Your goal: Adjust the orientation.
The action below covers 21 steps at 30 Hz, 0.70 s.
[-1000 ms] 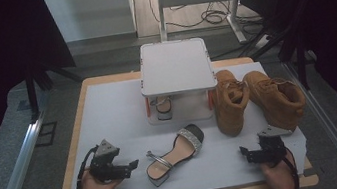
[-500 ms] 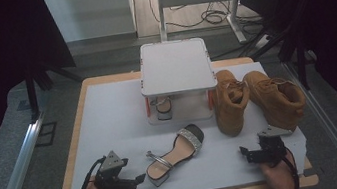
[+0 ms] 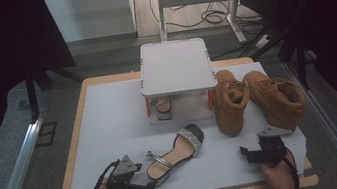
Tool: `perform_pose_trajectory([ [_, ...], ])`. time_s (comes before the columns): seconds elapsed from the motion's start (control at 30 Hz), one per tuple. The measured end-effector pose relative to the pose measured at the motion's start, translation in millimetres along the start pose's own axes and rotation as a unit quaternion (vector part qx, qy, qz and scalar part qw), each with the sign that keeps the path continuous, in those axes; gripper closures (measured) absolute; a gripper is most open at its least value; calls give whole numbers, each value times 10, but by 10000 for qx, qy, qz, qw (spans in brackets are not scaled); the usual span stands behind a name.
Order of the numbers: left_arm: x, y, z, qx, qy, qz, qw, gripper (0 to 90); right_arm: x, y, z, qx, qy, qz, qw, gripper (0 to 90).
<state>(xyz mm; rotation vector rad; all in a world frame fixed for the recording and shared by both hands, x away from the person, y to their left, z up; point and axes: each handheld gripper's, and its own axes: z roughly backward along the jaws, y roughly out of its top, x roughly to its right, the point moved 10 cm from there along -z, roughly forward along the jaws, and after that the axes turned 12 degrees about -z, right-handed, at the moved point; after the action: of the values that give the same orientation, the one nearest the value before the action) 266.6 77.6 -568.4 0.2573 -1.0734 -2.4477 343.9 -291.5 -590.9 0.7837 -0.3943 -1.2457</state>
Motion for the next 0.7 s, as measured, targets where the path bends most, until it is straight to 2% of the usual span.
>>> perform_pose_trajectory([
  [0.23,45,33,-127,-68,-114,-66,9999,220,0,0,0,0,0,-1,10000,100],
  [0.5,67,99,-316,-291,-118,-133,9994,236,1,0,0,1,0,1,10000,100],
  [0.7,55,143,-392,-324,-101,-117,9994,254,1,0,0,-1,0,0,10000,100],
])
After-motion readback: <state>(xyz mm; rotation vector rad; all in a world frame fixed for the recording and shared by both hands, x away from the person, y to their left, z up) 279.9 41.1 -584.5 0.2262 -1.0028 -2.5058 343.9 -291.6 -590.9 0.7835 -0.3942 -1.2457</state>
